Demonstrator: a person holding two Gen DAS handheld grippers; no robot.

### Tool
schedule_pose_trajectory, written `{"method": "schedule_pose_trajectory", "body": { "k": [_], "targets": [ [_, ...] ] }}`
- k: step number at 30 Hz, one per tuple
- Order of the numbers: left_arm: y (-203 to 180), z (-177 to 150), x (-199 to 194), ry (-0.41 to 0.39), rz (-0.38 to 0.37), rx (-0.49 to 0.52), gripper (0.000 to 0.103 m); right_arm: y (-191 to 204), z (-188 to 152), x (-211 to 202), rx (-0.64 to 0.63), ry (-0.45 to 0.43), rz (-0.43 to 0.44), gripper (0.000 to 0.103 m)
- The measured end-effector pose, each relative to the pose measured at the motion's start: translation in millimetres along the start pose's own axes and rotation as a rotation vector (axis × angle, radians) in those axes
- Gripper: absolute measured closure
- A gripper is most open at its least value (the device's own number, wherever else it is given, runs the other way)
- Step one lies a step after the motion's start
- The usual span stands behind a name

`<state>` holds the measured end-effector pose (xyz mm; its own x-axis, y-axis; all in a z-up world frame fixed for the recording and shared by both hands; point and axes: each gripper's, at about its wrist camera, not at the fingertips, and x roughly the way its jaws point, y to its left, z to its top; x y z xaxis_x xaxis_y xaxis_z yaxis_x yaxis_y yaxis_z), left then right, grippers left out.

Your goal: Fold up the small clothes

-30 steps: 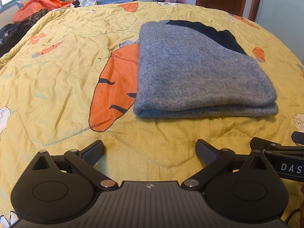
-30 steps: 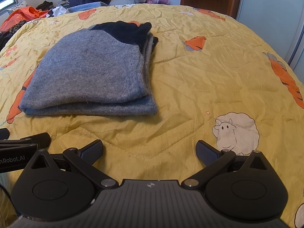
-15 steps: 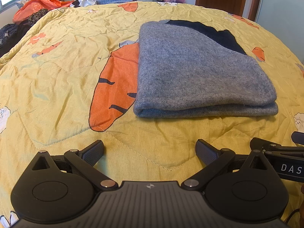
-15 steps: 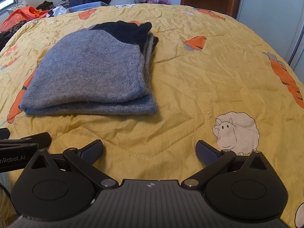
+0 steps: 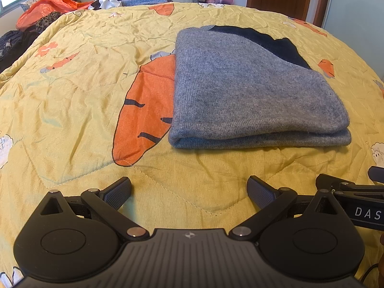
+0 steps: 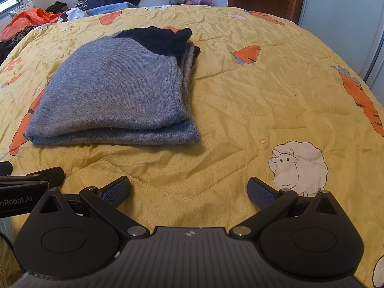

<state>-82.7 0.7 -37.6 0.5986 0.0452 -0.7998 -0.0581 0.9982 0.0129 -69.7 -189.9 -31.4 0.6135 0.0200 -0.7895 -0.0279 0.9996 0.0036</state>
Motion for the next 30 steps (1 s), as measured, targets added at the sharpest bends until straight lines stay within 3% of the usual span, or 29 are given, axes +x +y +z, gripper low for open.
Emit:
{"method": "schedule_pose_trajectory", "body": {
  "k": [16,26,30],
  "targets": [
    [0,-3,-1,-0.038,0.007,-0.010,0.000,0,0,0,0.000,0.002,0.000,0.000],
    [2,4,-1,0.001,-0.014,0.001,0.000,2,-2,0,-0.003,0.003,0.003,0.000],
    [0,4,-13,-0.030,-0.004,0.011,0.000,-5,4,-4,0.009,0.022,0.037,0.000]
  ]
}}
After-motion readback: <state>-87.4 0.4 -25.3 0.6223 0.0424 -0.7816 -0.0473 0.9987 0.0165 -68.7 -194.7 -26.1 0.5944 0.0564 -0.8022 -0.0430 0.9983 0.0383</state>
